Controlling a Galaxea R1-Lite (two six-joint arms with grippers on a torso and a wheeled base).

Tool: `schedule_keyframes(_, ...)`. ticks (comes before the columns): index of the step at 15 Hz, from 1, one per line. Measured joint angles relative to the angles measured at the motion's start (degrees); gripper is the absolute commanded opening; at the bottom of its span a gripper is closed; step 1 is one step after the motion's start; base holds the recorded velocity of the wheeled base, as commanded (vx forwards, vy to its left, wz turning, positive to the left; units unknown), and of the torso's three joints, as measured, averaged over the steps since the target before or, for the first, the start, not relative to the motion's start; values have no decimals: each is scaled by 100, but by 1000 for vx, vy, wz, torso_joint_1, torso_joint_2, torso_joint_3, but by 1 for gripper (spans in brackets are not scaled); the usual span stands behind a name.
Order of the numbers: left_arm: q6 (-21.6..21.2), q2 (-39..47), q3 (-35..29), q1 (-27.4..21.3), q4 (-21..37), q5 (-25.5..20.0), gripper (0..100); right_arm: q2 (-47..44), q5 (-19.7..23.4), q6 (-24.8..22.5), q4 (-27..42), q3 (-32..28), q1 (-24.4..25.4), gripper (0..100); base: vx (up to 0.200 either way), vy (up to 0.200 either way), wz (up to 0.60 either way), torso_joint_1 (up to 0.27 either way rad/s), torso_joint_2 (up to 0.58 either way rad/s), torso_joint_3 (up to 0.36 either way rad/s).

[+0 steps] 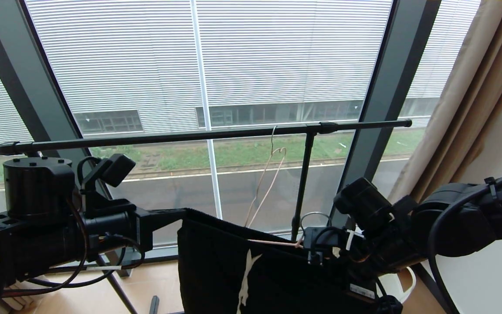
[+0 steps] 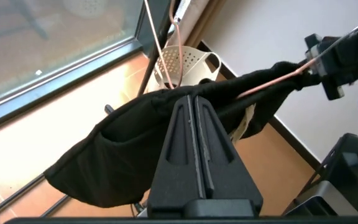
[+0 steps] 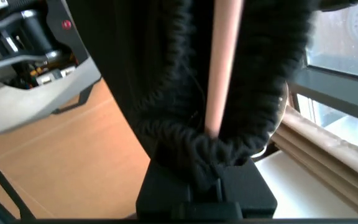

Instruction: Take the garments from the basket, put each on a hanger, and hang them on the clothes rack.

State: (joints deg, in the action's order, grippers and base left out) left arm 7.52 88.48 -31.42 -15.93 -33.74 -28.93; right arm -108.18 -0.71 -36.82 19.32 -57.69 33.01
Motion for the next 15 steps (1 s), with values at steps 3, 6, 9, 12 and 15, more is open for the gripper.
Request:
schedule_keyframes(3, 0, -28, -188, -236, 213, 39, 0, -105, -110, 55, -261, -59, 59, 0, 0, 0, 0, 0, 0, 0)
schedule_keyframes(6, -11, -33, -689, -578, 1031, 246, 0, -149, -101, 521, -595, -66, 69, 0, 0, 0, 0, 0, 0, 0)
schedule_keyframes(9, -50, -30, -1248, -986, 1836, 485, 0, -152, -84, 685, -699, -77, 74, 0, 0, 0, 0, 0, 0, 0)
schedule_keyframes(12, -255, 66, -1652, -1468, 2337, 1268, 0, -155, -104, 1013, -859, -111, 172, 0, 0, 0, 0, 0, 0, 0)
schedule_keyframes(15, -274, 267, -1957, -1860, 2638, 1610, 0, -157, -118, 1378, -951, -122, 276, 0, 0, 0, 0, 0, 0, 0)
